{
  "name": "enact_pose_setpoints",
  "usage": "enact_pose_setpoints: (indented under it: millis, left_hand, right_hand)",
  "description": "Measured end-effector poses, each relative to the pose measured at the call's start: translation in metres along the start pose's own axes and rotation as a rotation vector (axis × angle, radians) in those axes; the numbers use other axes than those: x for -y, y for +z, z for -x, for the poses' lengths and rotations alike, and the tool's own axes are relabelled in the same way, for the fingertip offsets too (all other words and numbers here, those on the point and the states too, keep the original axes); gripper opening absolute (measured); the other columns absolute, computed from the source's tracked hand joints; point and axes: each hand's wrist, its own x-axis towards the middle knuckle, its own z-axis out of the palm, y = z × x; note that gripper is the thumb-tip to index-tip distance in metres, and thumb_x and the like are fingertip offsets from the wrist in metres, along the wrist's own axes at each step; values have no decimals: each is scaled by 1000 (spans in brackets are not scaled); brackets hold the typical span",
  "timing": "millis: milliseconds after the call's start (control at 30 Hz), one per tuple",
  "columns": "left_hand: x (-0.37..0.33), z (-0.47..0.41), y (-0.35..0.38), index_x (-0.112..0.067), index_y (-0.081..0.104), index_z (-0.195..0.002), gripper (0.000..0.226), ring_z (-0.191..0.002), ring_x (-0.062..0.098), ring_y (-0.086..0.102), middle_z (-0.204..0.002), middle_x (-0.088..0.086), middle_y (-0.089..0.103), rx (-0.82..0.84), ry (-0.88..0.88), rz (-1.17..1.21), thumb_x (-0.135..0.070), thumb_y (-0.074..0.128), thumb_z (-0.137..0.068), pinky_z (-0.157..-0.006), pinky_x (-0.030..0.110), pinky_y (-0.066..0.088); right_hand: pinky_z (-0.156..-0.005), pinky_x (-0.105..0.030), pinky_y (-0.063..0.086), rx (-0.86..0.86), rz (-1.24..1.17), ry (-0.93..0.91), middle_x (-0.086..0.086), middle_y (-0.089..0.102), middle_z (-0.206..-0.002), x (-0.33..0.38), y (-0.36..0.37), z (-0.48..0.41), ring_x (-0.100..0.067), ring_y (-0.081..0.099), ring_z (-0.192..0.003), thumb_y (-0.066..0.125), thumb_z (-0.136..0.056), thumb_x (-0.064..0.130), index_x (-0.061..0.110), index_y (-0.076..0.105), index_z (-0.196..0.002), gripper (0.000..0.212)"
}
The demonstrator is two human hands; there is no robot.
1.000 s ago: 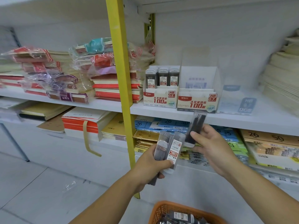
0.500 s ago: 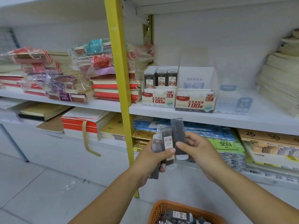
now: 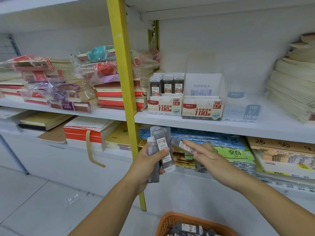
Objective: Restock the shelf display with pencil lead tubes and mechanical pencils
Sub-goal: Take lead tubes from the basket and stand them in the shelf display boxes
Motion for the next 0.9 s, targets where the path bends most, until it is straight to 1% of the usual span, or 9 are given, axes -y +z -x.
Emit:
enact_pose_setpoints:
  millis: [133,233,300,467,600,667,733,800,900]
  left_hand:
    - [-2,-1,-4,-36,60,-119,30,-90,15,76,-101,-1,79,-30,16,13,-32,70,-91,-56,20,54]
    - [-3,-2,-4,-35,61,-120,34,-93,18,74,-102,-2,78,-70,21,17,-33,73,-88,-56,22,53]
    - [-3,-4,-3,-37,62,-118,34,-93,19,71,-100,-5,78,-101,24,21,-33,74,-87,-55,22,53]
    - [-8,-6,3,-38,62,-116,32,-91,19,72,-101,-6,78,-116,41,27,-32,75,-87,-54,23,51]
    - [-24,-9,12,-35,64,-115,29,-76,9,73,-98,-6,78,-92,103,32,-28,75,-89,-52,22,50]
    - [-39,-15,15,-32,63,-115,27,-79,11,76,-98,-4,79,-84,141,52,-25,73,-91,-50,24,51]
    - [-54,-22,15,-31,61,-114,26,-85,17,77,-99,-2,79,-88,177,100,-23,72,-92,-49,26,49]
    - [-66,-30,10,-31,61,-114,26,-89,22,77,-100,-1,79,-125,215,124,-24,72,-92,-50,26,48]
    - [-71,-39,-2,-28,62,-115,28,-90,23,77,-100,-2,79,-193,260,167,-23,73,-90,-56,33,52]
  right_hand:
    - [-56,-8,44,-53,1,-41,15,51,-109,2,-11,7,14,53,-79,57,-97,20,64,45,-122,52]
    - [-51,-23,47,-108,-90,-6,13,59,-107,-1,-15,5,-8,66,-64,68,-89,14,48,54,-113,44]
    - [-48,-24,46,-167,-100,4,13,62,-105,-2,-17,4,-11,64,-57,72,-85,14,40,56,-103,35]
    - [-51,-21,48,-279,-211,-15,14,71,-96,1,-24,5,-8,62,-58,74,-84,14,43,63,-88,31]
    - [-58,-24,51,-365,-271,-65,1,72,-84,17,-34,5,-10,59,-59,66,-90,11,40,68,-100,31]
    - [-60,-24,53,-406,-243,-119,1,71,-79,36,-48,-2,-12,61,-61,61,-93,12,40,65,-109,33]
    - [-63,-26,56,-462,-234,-228,4,73,-87,66,-69,-15,-12,66,-69,62,-92,10,37,59,-110,32]
    - [-64,-26,56,-535,-135,-339,5,73,-90,101,-89,-35,-11,69,-74,66,-89,11,32,51,-100,28]
    - [-60,-11,49,-576,132,-472,10,70,-76,146,-103,-74,-1,65,-68,71,-86,14,35,47,-87,31]
